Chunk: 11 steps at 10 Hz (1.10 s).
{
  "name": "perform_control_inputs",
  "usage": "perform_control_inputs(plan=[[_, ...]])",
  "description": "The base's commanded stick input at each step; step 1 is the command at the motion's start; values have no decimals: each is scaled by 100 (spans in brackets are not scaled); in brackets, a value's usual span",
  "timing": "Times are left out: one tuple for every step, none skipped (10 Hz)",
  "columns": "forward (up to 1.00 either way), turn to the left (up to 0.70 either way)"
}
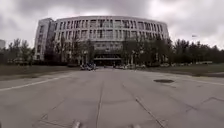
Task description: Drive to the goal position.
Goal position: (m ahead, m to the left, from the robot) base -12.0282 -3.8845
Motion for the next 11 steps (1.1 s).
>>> perform_control_inputs(plan=[[0,-80],[0,-80],[0,-80],[0,-80],[0,-80],[0,-80],[0,-80],[0,-80],[0,-80],[0,-80],[0,-80]])
